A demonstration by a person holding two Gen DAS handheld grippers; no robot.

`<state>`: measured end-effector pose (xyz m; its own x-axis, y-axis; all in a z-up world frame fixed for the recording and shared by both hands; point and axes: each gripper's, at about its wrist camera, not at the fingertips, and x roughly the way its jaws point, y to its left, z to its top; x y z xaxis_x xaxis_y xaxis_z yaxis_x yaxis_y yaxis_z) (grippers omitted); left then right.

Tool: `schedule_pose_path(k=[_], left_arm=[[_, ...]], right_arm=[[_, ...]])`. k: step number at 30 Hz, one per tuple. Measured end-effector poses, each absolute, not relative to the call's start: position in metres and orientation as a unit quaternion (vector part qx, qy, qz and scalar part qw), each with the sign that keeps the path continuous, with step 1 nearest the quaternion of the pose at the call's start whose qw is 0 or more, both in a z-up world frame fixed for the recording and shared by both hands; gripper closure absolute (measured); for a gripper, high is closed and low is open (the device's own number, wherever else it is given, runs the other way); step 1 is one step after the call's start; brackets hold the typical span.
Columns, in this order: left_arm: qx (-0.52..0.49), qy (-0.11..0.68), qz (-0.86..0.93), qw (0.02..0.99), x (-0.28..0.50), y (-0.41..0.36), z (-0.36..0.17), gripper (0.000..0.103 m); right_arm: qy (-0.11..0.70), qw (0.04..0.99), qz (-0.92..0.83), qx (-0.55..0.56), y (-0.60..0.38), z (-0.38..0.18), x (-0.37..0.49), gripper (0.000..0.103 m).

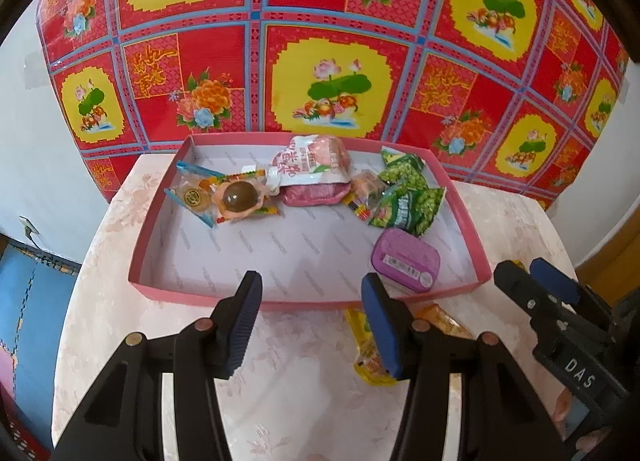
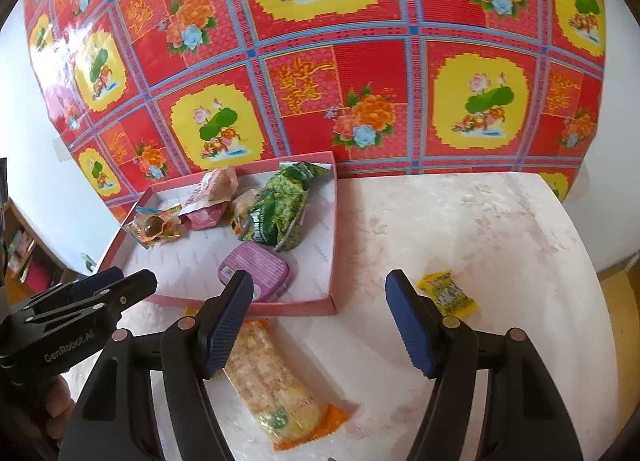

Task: Organize snacks
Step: 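Move left gripper to yellow candy packet while right gripper approaches biscuit pack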

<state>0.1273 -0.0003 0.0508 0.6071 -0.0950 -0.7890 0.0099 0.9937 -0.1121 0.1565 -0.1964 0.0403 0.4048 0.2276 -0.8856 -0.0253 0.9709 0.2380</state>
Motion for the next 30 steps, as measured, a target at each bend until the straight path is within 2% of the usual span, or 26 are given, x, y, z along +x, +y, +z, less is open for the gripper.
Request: schedule_pose_path(k=[30], left_arm=[[-0.043,0.480,-0.045,0.875,0.112,-0.016,0.024,0.048]], right_arm=[[0.559,0.820,0.030,0.117,-0.243,0.024,0.133,0.033]])
